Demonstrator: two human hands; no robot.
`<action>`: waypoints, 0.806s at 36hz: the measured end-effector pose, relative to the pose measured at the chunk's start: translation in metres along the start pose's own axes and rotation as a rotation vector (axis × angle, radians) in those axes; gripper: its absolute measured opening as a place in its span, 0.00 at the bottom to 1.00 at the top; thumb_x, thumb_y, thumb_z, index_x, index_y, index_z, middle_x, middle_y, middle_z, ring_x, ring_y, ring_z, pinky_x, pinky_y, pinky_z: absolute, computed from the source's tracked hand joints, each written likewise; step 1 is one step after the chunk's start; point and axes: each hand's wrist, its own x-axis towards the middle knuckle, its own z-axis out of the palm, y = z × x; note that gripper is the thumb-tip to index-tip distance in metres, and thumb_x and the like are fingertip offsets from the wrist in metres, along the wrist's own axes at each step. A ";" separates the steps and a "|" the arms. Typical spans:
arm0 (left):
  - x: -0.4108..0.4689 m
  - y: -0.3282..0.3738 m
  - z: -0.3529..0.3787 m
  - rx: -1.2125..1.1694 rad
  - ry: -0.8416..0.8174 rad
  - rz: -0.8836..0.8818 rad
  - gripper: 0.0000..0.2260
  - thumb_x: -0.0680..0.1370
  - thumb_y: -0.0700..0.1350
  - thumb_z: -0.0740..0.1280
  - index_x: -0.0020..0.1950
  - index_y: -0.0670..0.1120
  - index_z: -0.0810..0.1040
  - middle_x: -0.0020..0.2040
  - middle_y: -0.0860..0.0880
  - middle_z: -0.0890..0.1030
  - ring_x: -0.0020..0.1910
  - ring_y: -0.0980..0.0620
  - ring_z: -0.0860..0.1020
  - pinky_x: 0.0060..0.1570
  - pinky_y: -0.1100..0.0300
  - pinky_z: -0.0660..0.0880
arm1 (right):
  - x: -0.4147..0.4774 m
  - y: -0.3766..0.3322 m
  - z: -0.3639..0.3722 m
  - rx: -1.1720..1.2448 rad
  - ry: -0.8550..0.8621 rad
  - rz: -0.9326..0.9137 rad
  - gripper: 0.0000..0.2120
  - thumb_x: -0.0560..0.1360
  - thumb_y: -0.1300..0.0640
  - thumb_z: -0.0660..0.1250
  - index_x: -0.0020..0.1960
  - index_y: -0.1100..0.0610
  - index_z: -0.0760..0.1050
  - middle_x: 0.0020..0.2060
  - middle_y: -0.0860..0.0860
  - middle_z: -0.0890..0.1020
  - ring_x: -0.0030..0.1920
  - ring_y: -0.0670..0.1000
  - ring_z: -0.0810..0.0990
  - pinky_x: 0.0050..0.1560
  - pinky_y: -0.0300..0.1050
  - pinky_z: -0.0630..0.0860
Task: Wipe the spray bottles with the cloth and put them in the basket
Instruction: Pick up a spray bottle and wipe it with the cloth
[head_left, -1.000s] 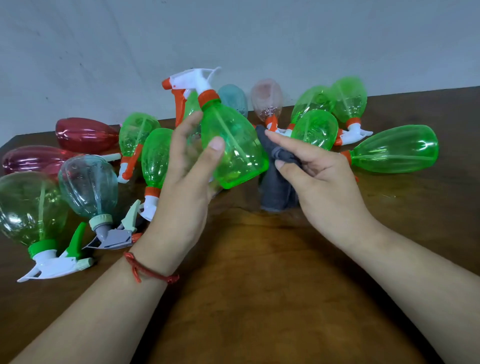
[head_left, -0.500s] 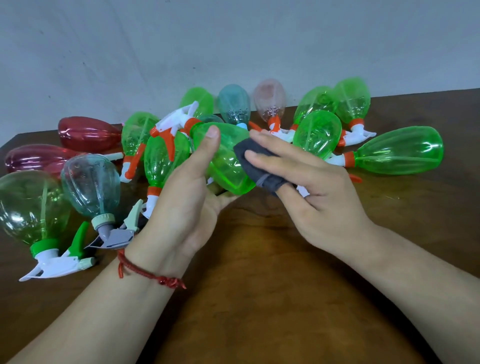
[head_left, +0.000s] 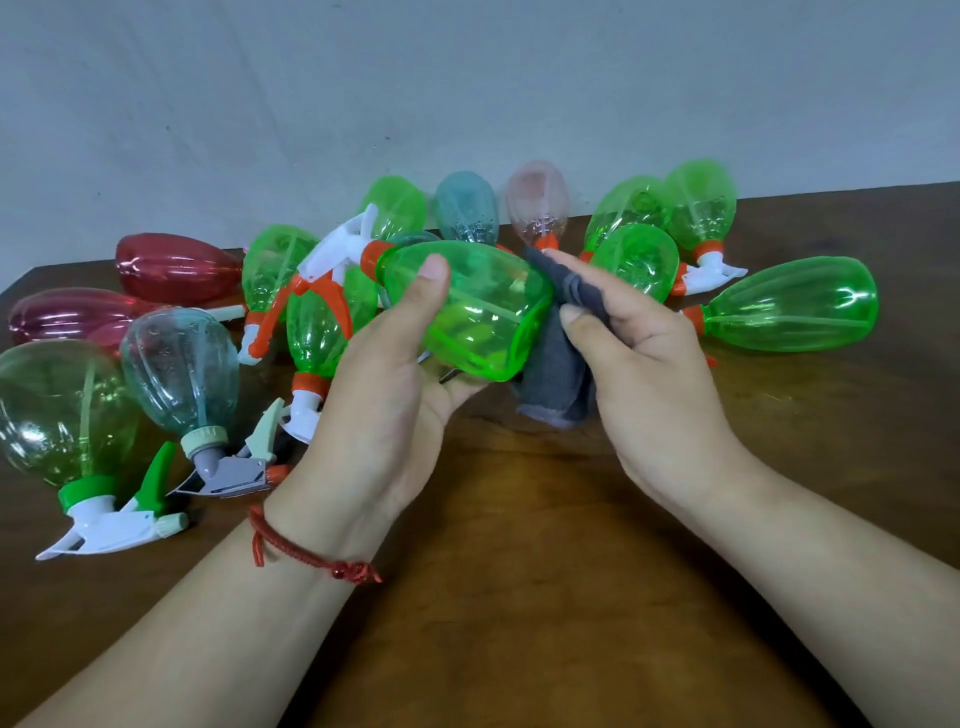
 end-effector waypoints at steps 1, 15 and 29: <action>0.000 -0.001 0.000 0.001 -0.002 0.027 0.17 0.86 0.52 0.66 0.68 0.41 0.82 0.65 0.41 0.85 0.67 0.42 0.83 0.70 0.36 0.77 | -0.001 0.001 0.002 0.065 0.000 0.062 0.19 0.85 0.68 0.60 0.67 0.52 0.81 0.64 0.47 0.85 0.69 0.49 0.81 0.75 0.56 0.73; 0.001 0.001 -0.007 0.414 0.026 0.523 0.23 0.82 0.39 0.72 0.75 0.36 0.70 0.68 0.45 0.82 0.66 0.53 0.82 0.65 0.61 0.77 | -0.005 -0.013 0.003 0.535 -0.135 0.517 0.17 0.86 0.63 0.56 0.70 0.62 0.78 0.65 0.61 0.83 0.66 0.61 0.82 0.68 0.57 0.79; 0.000 -0.002 -0.009 0.411 -0.122 0.463 0.26 0.81 0.37 0.71 0.77 0.34 0.67 0.70 0.40 0.80 0.70 0.45 0.80 0.69 0.51 0.77 | -0.009 -0.013 -0.001 0.646 -0.286 0.569 0.24 0.88 0.48 0.53 0.76 0.59 0.74 0.71 0.59 0.79 0.75 0.64 0.74 0.78 0.62 0.67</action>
